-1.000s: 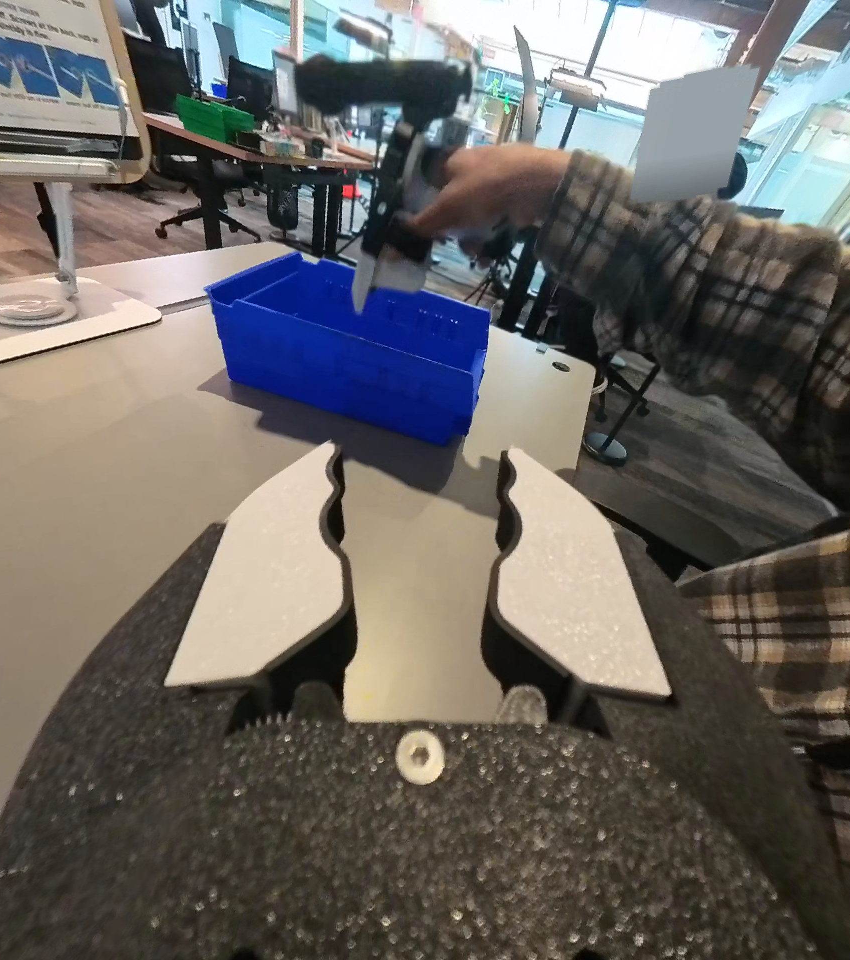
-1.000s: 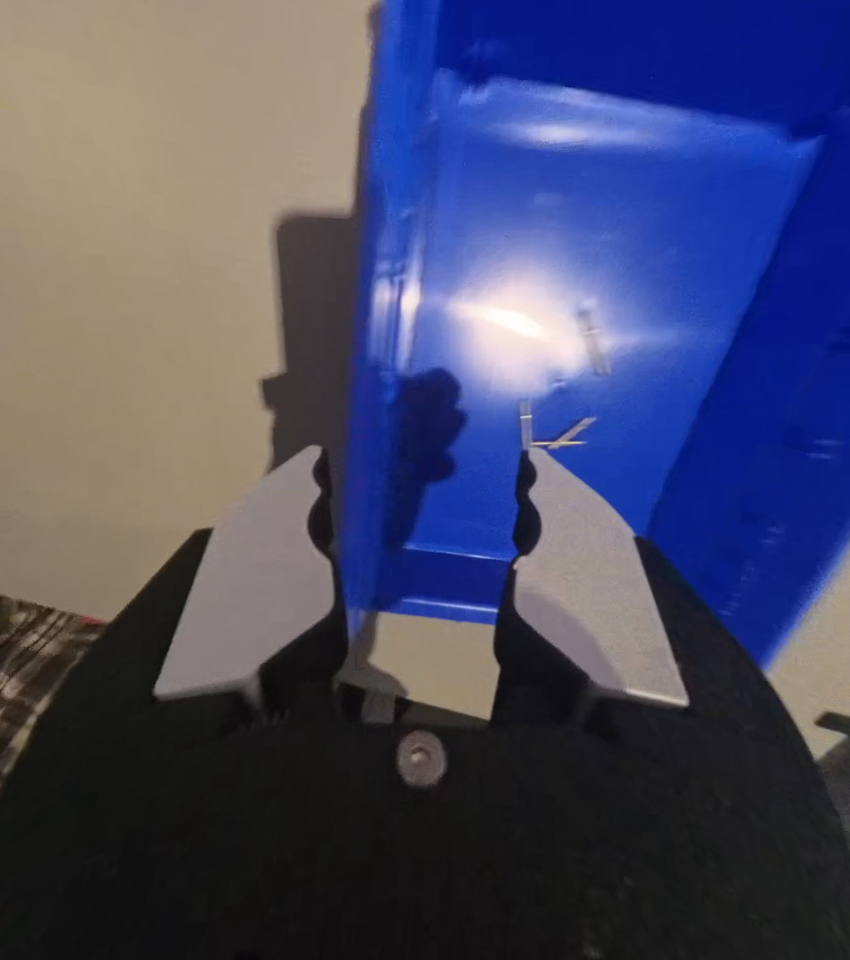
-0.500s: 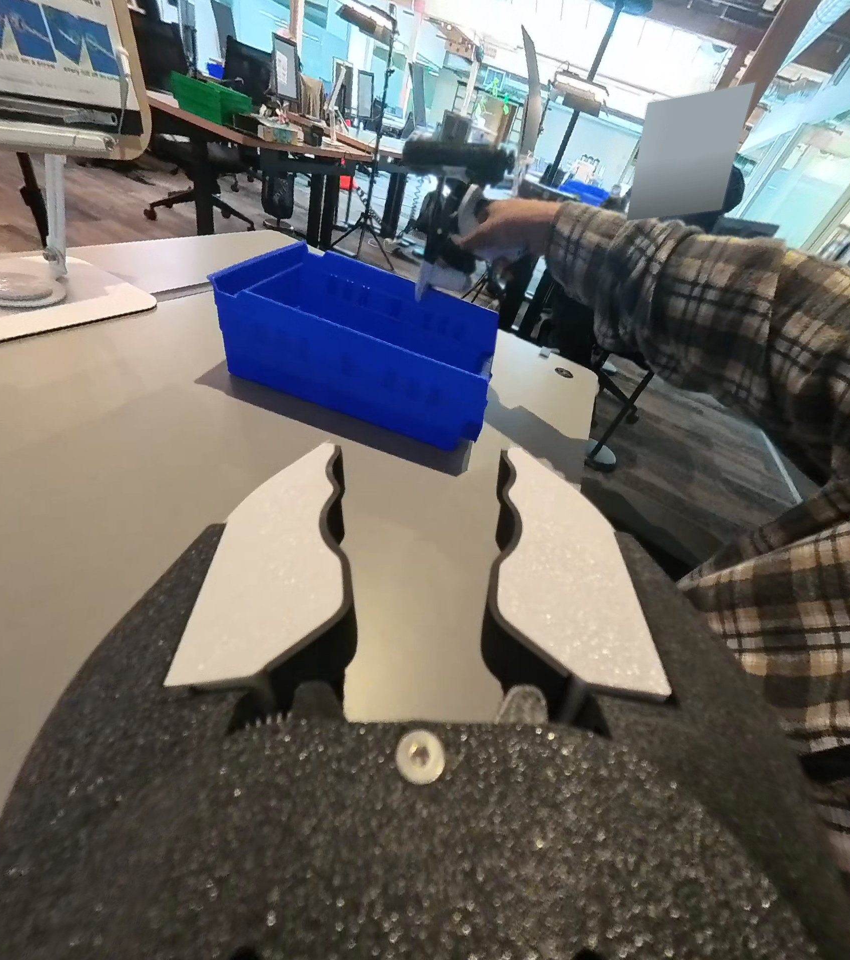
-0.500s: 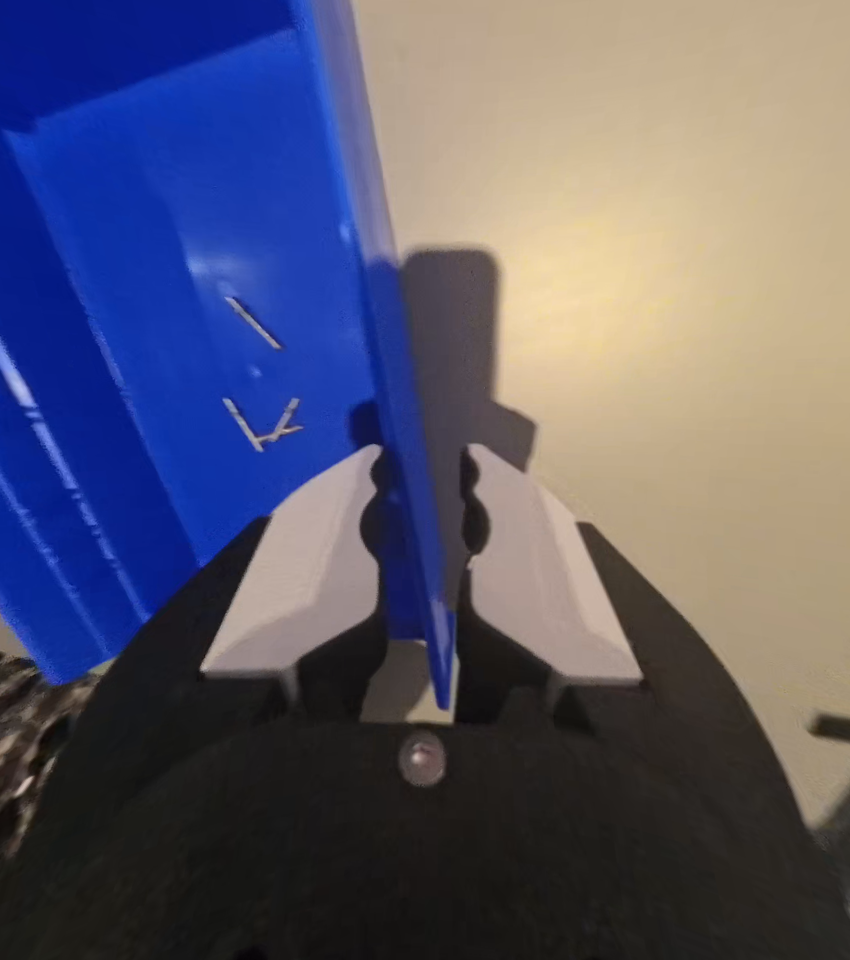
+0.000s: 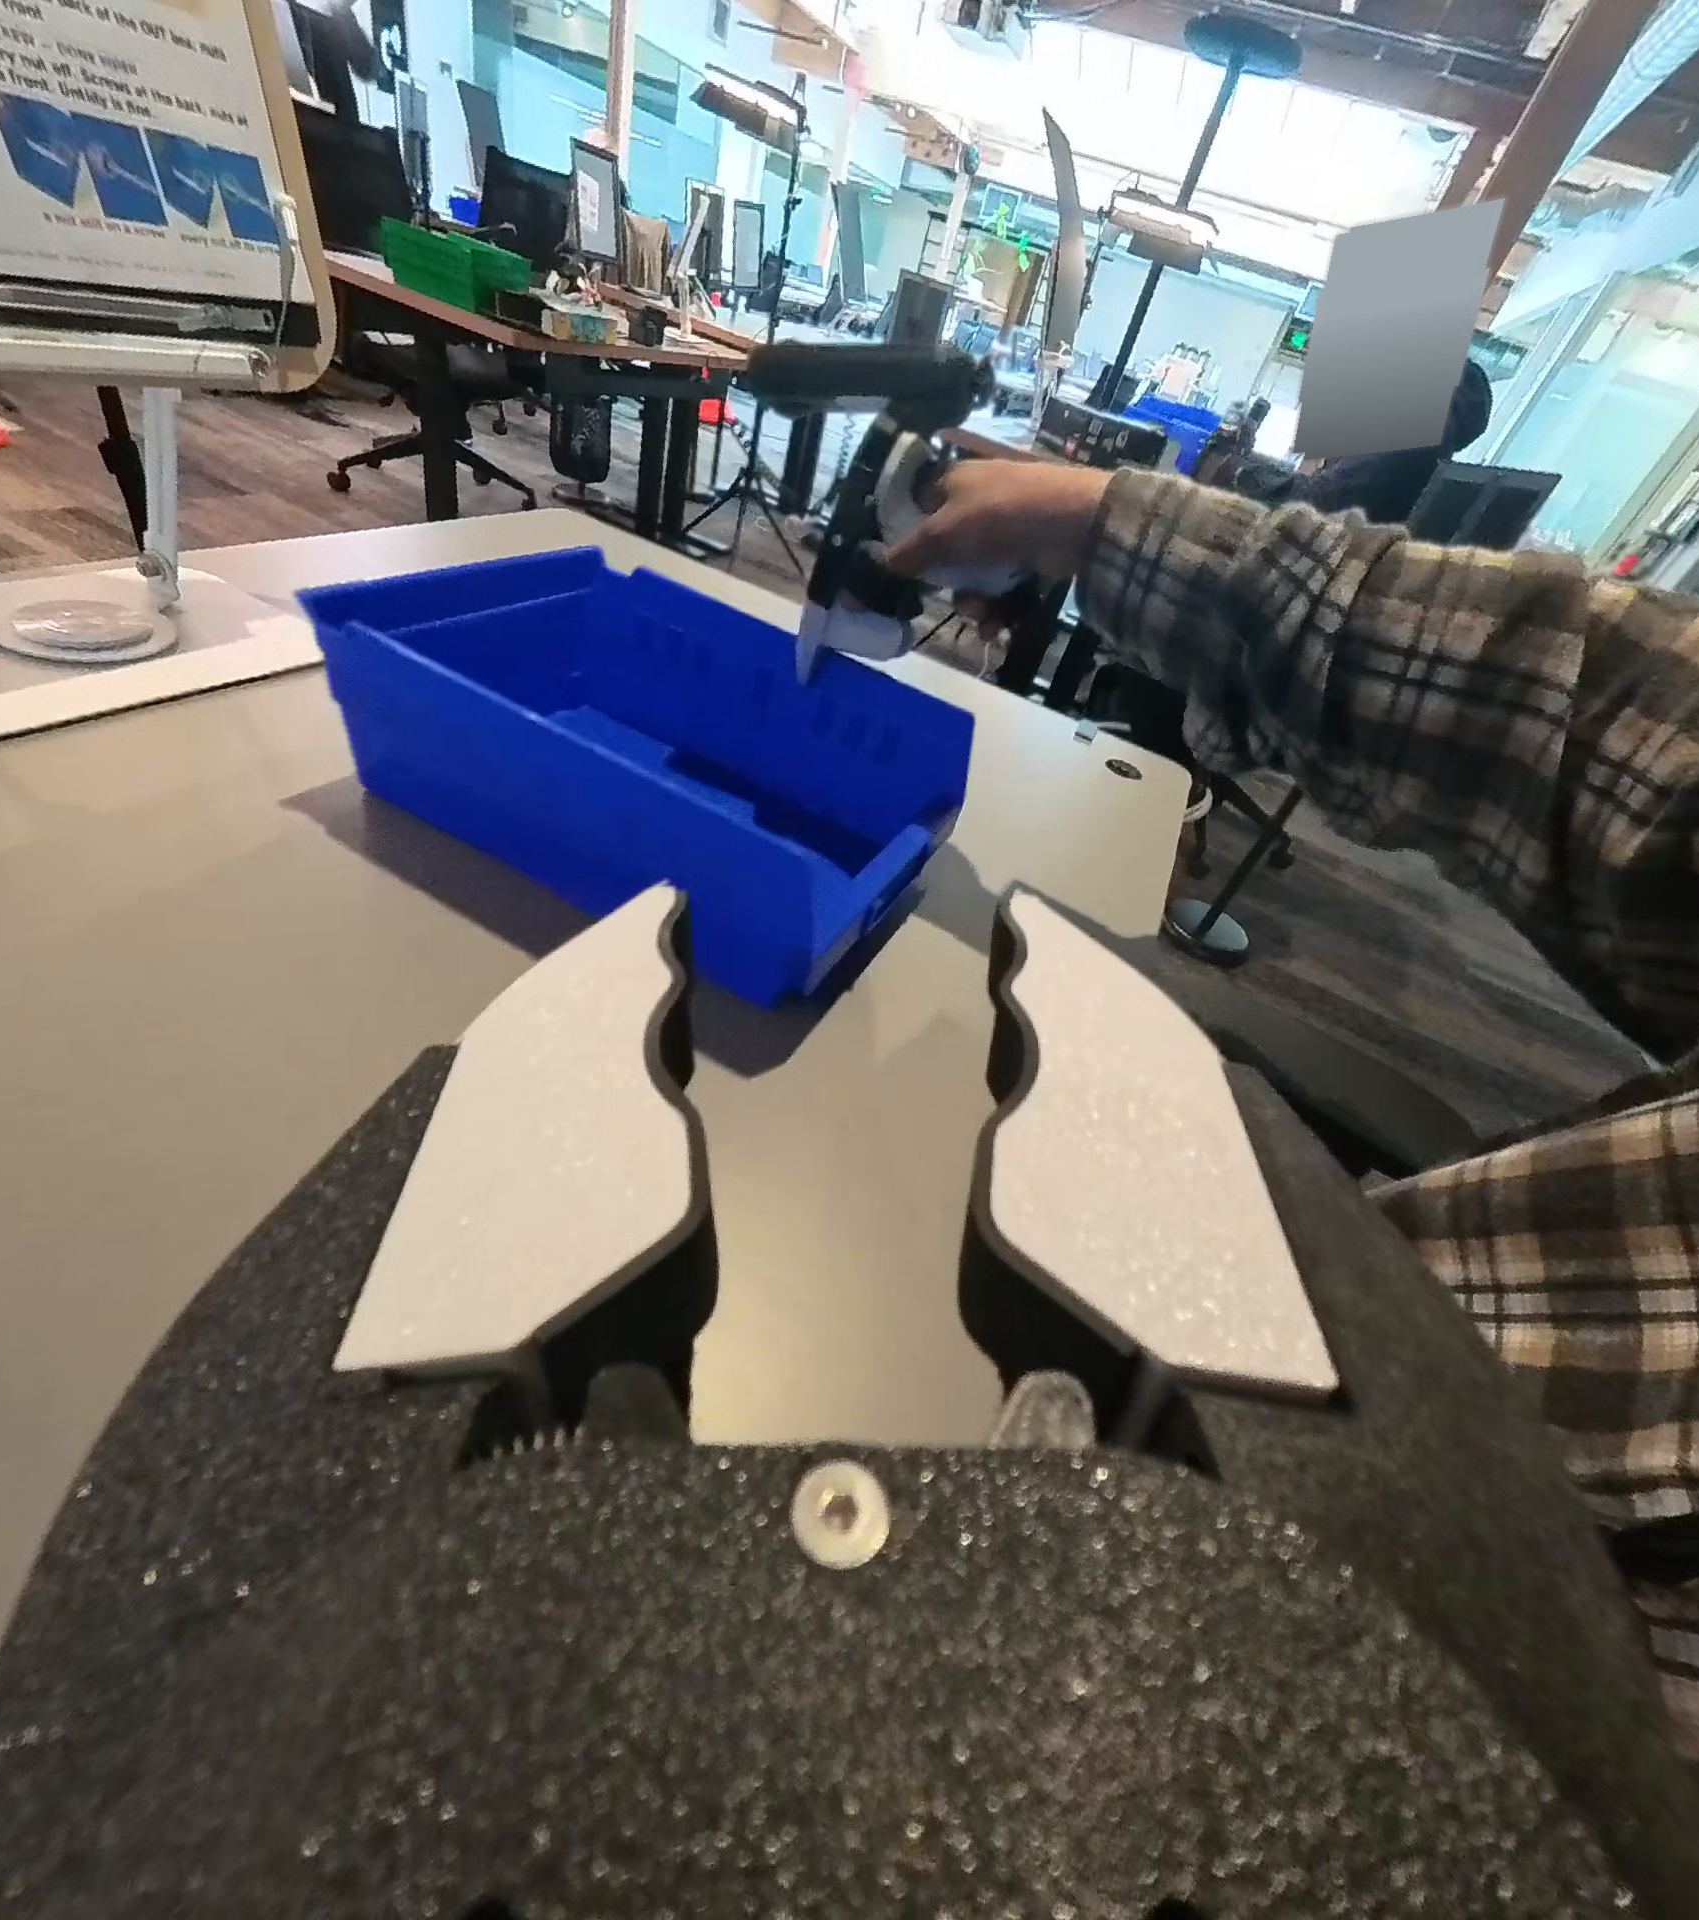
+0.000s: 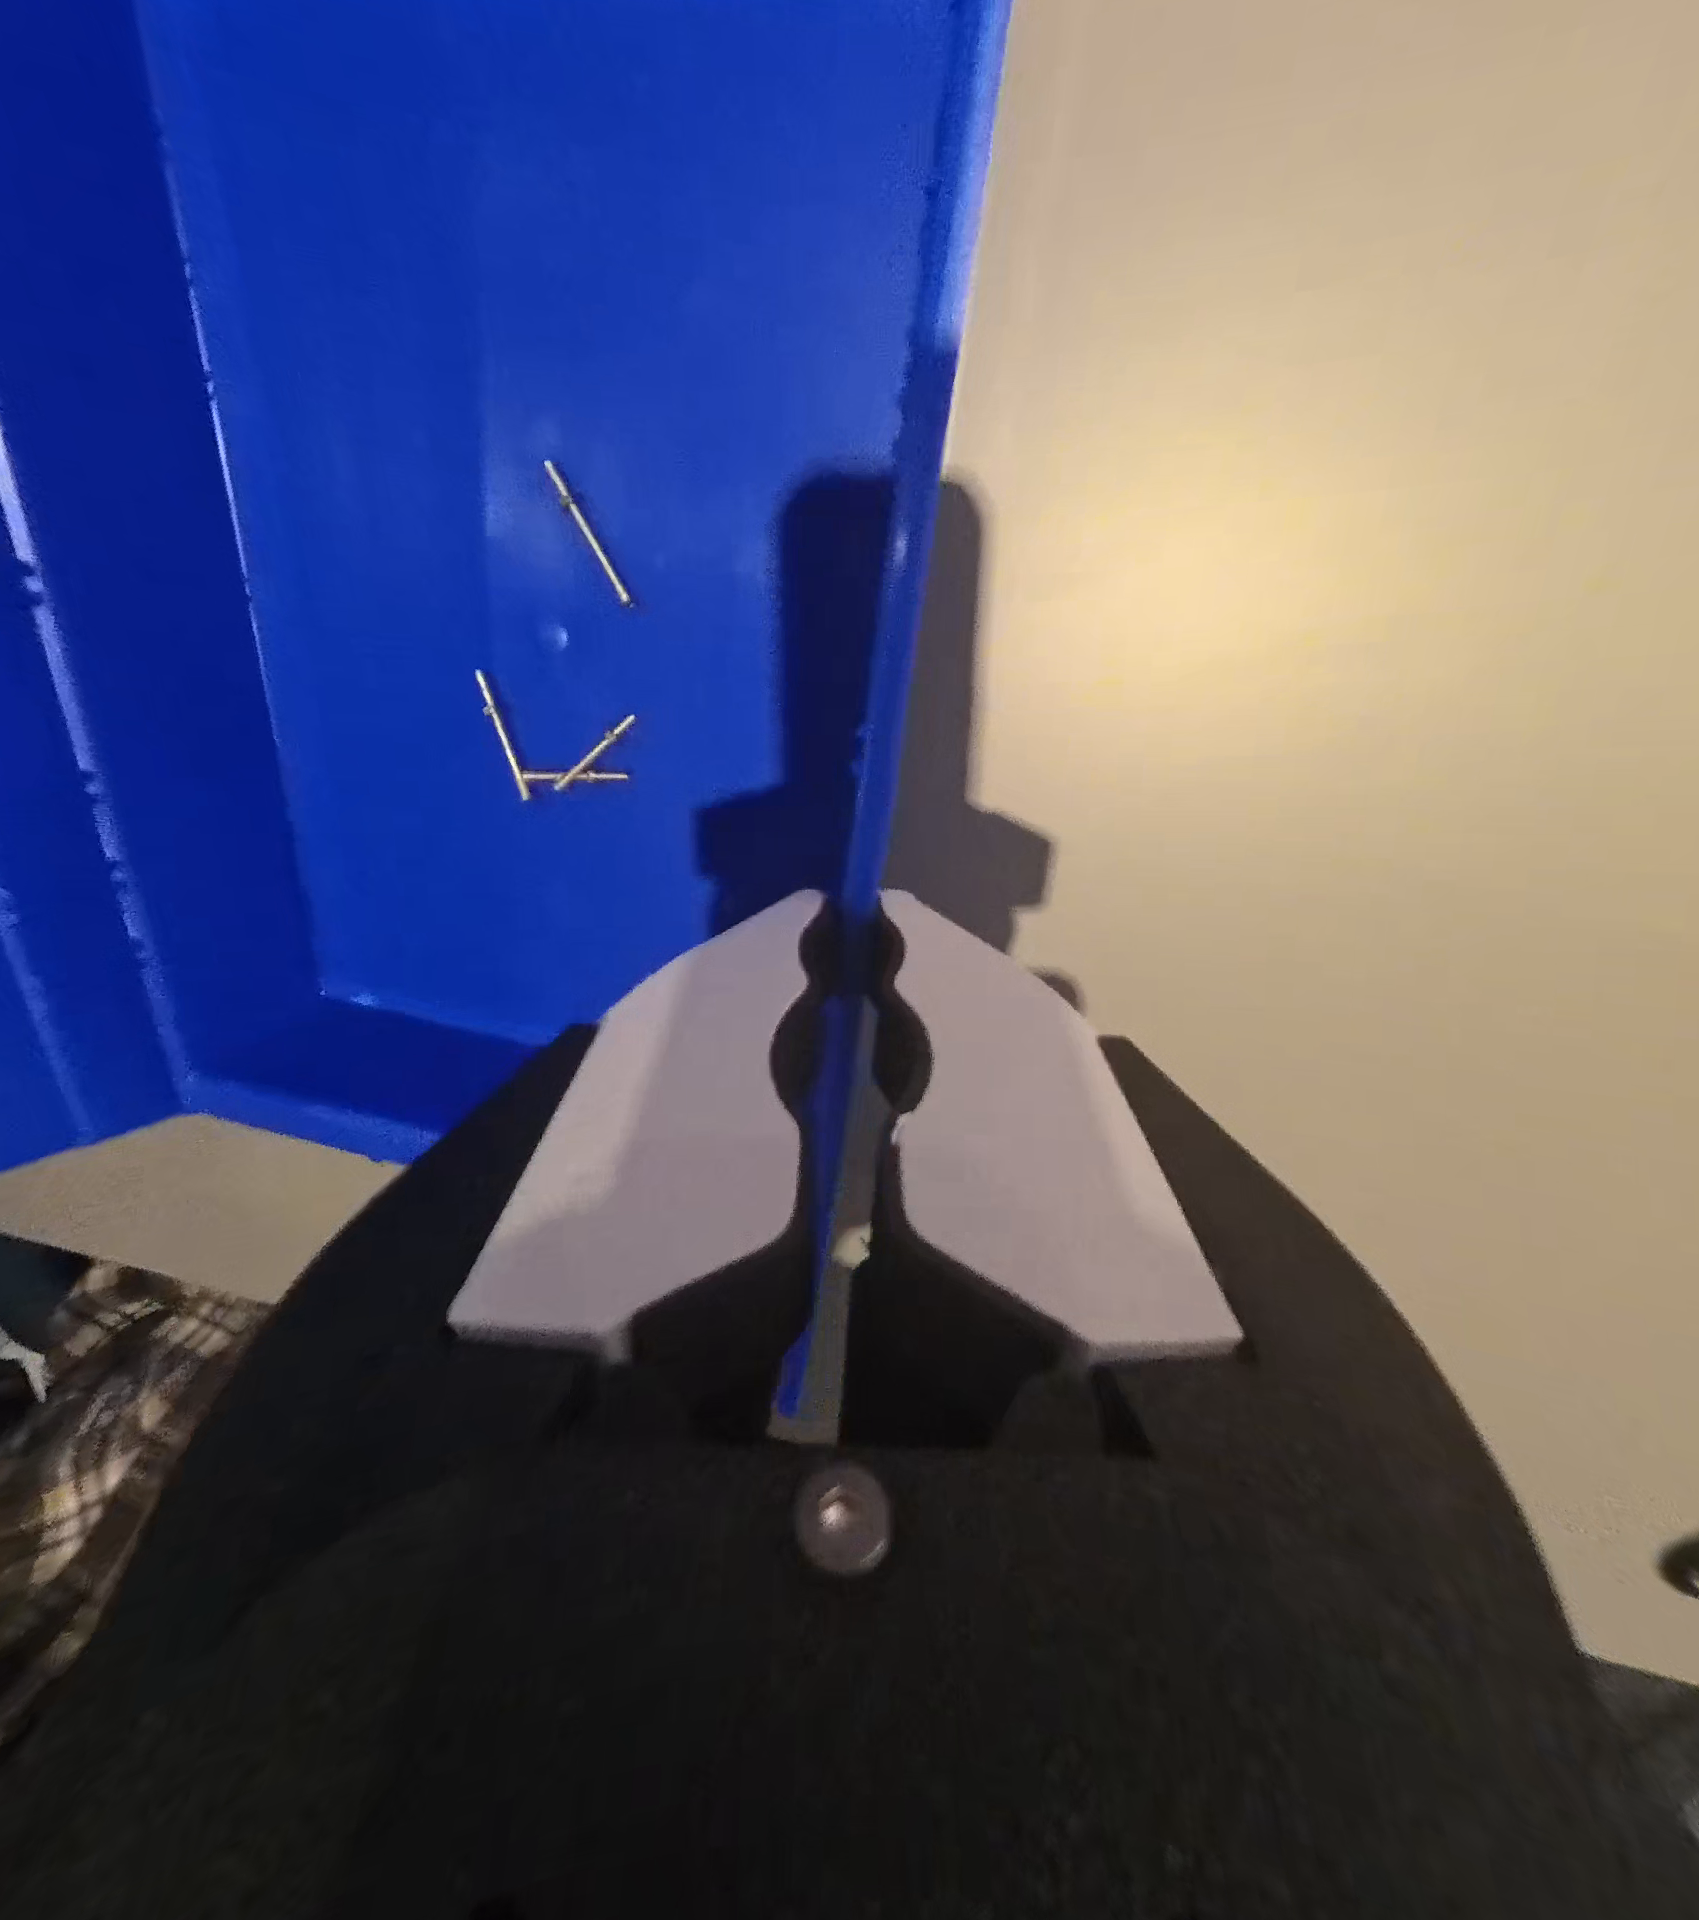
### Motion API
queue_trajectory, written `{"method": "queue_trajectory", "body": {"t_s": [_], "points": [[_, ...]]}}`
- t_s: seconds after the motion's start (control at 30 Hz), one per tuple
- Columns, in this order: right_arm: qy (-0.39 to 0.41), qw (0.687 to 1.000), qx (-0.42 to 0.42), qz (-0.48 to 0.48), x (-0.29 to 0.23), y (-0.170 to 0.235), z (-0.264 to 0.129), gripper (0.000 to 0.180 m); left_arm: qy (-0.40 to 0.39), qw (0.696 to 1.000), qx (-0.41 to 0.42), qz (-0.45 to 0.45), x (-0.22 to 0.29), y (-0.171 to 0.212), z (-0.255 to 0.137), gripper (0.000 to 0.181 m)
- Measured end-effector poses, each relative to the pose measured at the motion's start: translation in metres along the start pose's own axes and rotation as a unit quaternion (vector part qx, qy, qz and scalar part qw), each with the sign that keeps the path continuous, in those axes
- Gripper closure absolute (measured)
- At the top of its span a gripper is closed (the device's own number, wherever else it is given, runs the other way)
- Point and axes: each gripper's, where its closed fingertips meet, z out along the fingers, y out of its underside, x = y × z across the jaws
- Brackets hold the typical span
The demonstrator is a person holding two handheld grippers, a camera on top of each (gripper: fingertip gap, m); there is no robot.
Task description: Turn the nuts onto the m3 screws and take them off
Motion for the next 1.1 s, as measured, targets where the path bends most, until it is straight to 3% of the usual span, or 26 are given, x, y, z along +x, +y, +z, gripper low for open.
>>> {"method": "queue_trajectory", "body": {"t_s": [0.57, 1.1], "points": [[-0.026, 1.000, -0.012, -0.013, -0.149, 0.007, 0.030, 0.174, -0.013, 1.000, 0.007, -0.002, 0.000, -0.012, -0.015, 0.130], [-0.062, 0.997, -0.023, -0.048, -0.226, 0.010, 0.045, 0.172, -0.019, 1.000, 0.014, -0.004, -0.002, -0.018, -0.024, 0.130]]}}
